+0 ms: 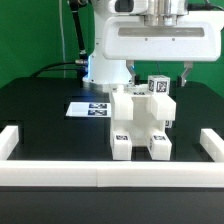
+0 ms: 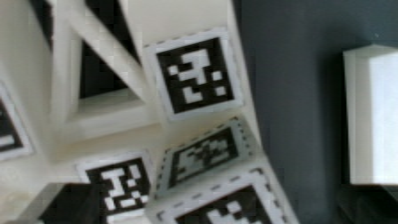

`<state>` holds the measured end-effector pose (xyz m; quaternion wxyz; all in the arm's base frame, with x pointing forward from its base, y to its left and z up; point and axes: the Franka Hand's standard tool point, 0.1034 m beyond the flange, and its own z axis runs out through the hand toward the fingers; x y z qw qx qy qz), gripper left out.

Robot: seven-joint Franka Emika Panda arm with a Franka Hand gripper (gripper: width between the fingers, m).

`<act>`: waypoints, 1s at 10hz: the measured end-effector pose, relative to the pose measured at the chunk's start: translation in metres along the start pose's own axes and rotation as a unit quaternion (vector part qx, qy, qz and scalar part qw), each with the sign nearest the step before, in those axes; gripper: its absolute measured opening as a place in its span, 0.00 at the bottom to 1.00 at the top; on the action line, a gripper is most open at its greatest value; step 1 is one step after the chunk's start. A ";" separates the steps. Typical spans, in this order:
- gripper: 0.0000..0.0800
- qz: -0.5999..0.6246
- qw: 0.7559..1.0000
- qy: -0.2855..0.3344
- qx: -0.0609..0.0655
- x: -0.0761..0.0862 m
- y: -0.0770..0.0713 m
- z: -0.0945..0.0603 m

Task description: Assemble chair

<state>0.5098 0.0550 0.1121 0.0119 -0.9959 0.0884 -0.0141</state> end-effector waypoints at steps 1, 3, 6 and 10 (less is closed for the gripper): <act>0.81 -0.018 1.000 0.000 0.000 -0.001 0.001 0.001; 0.81 -0.069 0.998 0.000 0.000 0.000 0.002 0.001; 0.50 -0.062 0.998 0.000 0.000 0.000 0.002 0.001; 0.36 0.006 1.000 0.000 0.001 0.000 0.001 0.001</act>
Offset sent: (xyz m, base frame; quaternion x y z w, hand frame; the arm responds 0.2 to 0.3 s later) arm 0.0000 0.0000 0.0000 0.0000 0.0000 0.0000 1.0000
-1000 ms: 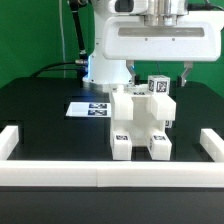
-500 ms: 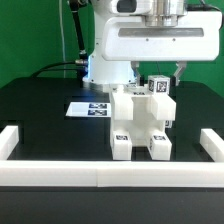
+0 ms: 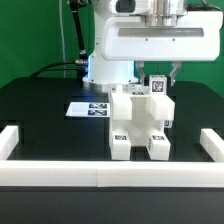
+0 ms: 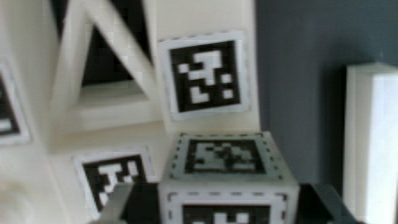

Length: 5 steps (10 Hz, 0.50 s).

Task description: Assemble chair

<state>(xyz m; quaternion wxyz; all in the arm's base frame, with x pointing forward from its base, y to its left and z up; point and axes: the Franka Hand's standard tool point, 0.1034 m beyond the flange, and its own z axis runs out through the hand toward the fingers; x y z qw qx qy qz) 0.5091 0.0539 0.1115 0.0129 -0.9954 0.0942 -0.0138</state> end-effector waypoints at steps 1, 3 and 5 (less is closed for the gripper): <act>0.36 0.023 1.000 0.000 0.000 0.000 0.000 0.000; 0.36 0.092 0.996 0.000 0.000 0.000 0.000 0.000; 0.36 0.159 0.987 -0.001 0.002 0.000 0.000 0.000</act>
Offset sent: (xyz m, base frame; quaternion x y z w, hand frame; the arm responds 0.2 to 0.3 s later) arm 0.0000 0.0000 0.0000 0.0000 0.0000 0.1296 0.9916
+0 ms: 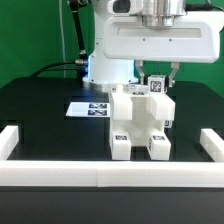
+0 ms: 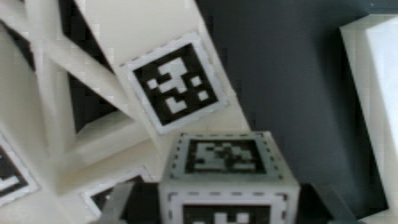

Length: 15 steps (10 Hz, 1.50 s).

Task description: Assemble chair

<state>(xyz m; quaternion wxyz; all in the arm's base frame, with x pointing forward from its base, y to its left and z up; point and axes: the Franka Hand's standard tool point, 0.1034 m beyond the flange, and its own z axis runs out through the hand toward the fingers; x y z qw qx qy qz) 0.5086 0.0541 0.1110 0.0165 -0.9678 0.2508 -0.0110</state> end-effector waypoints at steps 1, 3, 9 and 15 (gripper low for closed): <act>0.36 0.049 0.999 0.001 0.003 0.000 -0.001 0.000; 0.36 0.145 0.989 0.004 0.006 0.000 -0.003 0.000; 0.36 0.360 0.933 0.003 0.016 -0.001 -0.009 0.000; 0.80 0.232 0.973 0.002 0.013 -0.001 -0.010 0.000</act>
Offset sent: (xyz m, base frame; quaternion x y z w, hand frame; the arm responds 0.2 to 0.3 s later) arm -0.0052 0.0039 -0.0081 -0.0087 -0.0048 0.2479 0.9687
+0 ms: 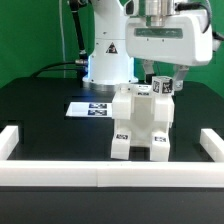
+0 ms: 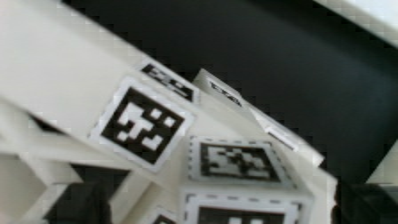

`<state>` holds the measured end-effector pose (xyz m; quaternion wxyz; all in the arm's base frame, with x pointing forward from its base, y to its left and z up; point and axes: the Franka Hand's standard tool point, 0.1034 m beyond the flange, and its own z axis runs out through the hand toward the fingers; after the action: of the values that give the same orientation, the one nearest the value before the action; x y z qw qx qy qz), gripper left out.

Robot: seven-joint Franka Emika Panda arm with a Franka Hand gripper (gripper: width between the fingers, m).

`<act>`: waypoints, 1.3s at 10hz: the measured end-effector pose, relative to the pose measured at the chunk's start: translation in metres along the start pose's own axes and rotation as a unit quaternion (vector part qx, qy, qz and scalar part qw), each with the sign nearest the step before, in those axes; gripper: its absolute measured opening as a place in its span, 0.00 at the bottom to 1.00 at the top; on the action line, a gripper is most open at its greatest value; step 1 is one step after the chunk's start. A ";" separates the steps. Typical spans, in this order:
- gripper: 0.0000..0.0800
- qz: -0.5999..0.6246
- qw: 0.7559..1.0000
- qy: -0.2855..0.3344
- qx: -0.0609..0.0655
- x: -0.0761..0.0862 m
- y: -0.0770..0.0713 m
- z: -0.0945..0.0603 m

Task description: Assemble chair

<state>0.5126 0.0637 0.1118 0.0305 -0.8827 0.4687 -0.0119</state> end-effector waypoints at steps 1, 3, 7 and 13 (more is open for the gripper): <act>0.80 -0.039 0.999 0.001 0.000 0.000 -0.001 -0.001; 0.81 -0.140 0.990 0.003 -0.002 0.000 -0.002 -0.001; 0.81 -0.303 0.953 0.006 -0.006 0.000 -0.003 -0.001; 0.81 -0.473 0.881 0.008 -0.015 0.000 -0.001 -0.001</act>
Offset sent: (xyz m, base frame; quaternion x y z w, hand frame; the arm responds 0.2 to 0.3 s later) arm 0.0078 0.0030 0.0013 -0.0098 0.0119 -0.2774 0.9606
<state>0.5138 0.0641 0.1124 0.0047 -0.9997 -0.0040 -0.0248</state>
